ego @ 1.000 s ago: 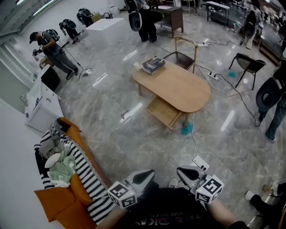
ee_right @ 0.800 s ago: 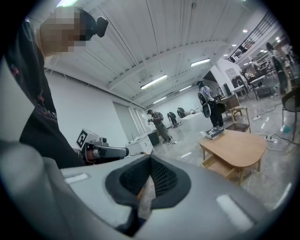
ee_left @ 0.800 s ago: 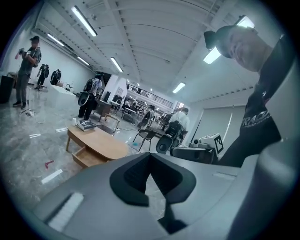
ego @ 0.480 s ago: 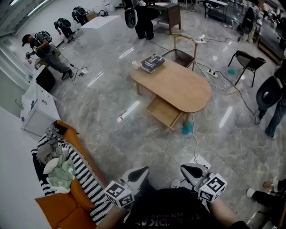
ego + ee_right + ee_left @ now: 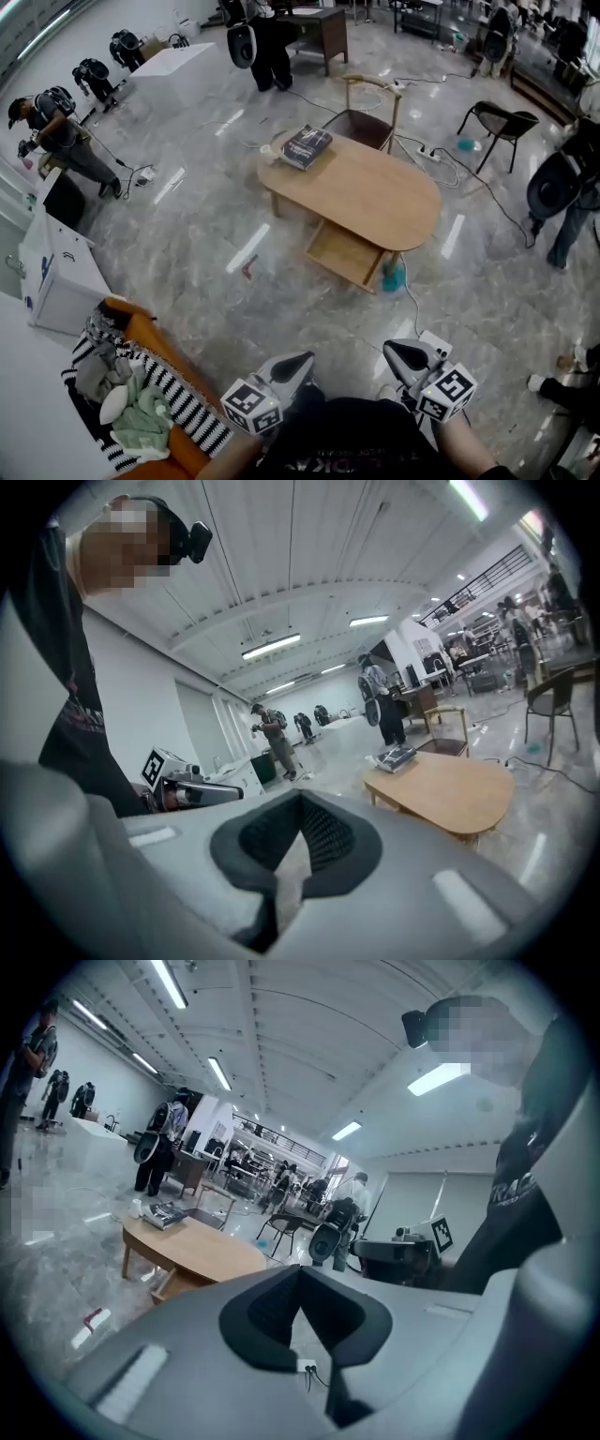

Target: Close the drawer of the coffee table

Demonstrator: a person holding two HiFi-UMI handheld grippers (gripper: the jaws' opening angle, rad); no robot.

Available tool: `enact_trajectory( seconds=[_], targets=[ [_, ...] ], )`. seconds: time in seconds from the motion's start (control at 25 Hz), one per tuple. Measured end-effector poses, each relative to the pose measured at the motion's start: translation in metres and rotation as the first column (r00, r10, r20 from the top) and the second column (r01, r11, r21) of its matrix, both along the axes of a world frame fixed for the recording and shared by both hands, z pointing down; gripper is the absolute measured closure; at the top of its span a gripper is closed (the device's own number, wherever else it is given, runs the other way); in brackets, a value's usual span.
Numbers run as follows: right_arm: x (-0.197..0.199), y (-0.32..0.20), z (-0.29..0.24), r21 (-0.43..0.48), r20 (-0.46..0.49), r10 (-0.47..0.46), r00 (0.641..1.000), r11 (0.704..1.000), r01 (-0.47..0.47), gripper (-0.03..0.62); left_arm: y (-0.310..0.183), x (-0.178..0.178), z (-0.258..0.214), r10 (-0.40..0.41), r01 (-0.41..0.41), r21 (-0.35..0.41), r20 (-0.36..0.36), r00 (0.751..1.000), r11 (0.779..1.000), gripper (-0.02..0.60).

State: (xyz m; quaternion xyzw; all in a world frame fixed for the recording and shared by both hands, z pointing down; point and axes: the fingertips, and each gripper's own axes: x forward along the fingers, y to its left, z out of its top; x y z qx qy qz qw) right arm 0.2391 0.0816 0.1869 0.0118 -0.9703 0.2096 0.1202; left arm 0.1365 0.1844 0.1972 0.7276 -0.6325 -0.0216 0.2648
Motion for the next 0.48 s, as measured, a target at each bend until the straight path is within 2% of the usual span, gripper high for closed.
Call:
enact_trajectory(
  seconds=[0.2,0.48],
  targets=[
    [-0.057,0.003,-0.003,0.017,-0.015,0.086,0.996,0.996,-0.086,0.595,-0.004,-0.074,0.005,0.058,-0.058,0.010,0.002,0.998,0.998,0.583],
    [-0.111,0.014,0.001,0.028,-0.054,0.214,0.975,0.977,-0.213,0.595,0.002,-0.152,0.009,0.123,-0.122,0.030,-0.019,0.992,0.992,0.583]
  ],
)
